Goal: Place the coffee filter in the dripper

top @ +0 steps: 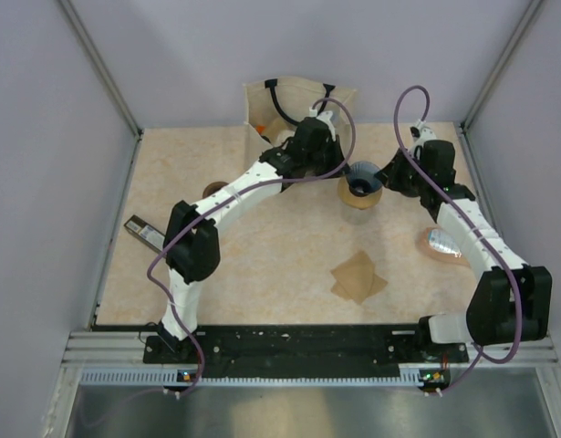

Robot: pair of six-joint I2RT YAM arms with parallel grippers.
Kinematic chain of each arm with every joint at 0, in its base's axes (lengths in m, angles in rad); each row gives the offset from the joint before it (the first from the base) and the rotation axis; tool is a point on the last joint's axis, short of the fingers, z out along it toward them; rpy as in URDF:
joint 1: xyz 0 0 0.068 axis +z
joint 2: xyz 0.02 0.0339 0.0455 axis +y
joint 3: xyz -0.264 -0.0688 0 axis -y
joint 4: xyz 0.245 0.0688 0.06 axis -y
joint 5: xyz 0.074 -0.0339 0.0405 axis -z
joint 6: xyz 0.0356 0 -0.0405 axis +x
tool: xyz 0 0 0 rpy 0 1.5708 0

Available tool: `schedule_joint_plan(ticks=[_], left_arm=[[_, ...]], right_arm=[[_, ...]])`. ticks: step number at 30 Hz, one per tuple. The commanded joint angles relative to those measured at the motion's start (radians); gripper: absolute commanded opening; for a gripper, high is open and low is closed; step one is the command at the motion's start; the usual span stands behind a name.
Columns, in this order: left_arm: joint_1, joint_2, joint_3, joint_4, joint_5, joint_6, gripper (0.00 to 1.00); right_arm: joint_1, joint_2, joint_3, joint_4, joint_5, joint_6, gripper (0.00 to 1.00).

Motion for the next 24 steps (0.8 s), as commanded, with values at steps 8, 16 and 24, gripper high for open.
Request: schedule_joint_plan(ticks=[8, 16, 24], left_arm=[[0.002, 0.023, -0.096, -0.071, -0.079, 0.008, 0.00], [0.003, 0.068, -0.079, -0.188, -0.114, -0.041, 0.00], [0.002, 0.096, -0.056, -0.308, -0.165, -0.068, 0.00]], right_arm=[[-0.012, 0.061, -0.106, -0.046, 0.072, -0.057, 0.00], [-0.017, 0.118, -0.095, -0.156, 0.121, -0.051, 0.00], [-0.020, 0.198, -0.050, -0.299, 0.213, -0.060, 0.00]])
